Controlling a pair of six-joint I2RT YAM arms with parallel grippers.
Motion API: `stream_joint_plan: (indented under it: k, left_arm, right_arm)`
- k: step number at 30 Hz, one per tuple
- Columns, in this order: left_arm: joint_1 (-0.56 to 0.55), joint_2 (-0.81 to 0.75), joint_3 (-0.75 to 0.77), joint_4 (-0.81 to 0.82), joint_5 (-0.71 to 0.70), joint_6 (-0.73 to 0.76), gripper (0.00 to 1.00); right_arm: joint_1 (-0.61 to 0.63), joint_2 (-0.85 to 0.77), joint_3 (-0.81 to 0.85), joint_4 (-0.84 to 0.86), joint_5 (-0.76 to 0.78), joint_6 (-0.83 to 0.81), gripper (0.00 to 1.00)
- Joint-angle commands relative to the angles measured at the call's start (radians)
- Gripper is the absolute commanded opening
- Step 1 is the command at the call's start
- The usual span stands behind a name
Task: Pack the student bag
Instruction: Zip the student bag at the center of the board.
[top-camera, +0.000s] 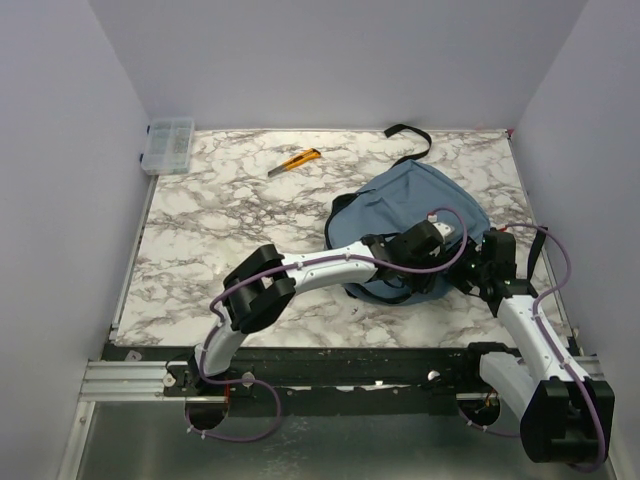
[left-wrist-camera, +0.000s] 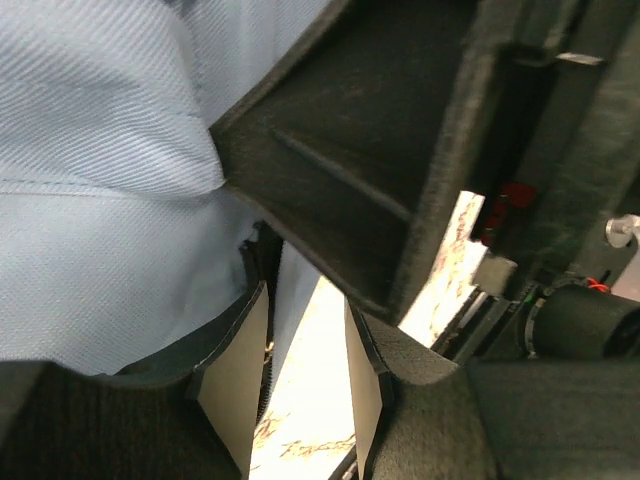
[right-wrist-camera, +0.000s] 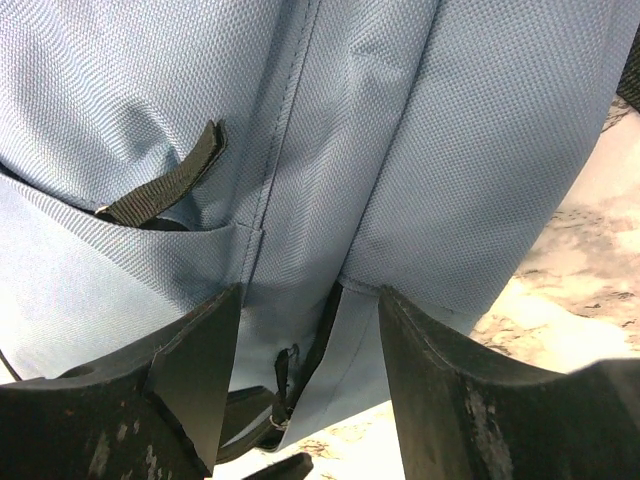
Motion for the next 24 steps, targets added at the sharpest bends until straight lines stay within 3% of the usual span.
stream_joint_plan:
  k: [1, 12, 15, 18, 24]
  left_arm:
    - [-0.002, 0.020, 0.036, -0.051, -0.079, 0.026, 0.38]
    - [0.004, 0.099, 0.088, -0.058, -0.097, 0.055, 0.35]
    - [0.010, 0.102, 0.096, -0.061, -0.088, 0.062, 0.24]
    - [0.013, 0.063, 0.077, -0.053, -0.056, 0.064, 0.00]
    - [0.015, -0.113, -0.072, 0.058, 0.005, 0.075, 0.00]
  right_arm:
    - [-0.002, -0.007, -0.001, 0.020, -0.048, -0.014, 0.61]
    - [-0.001, -0.013, -0.014, 0.040, -0.113, 0.005, 0.60]
    - [-0.002, -0.017, -0.006, -0.003, -0.064, 0.005, 0.59]
    - [-0.001, -0.001, 0.018, -0.062, -0.017, -0.005, 0.57]
    - [0.000, 0.032, 0.047, -0.113, -0.027, -0.011, 0.53]
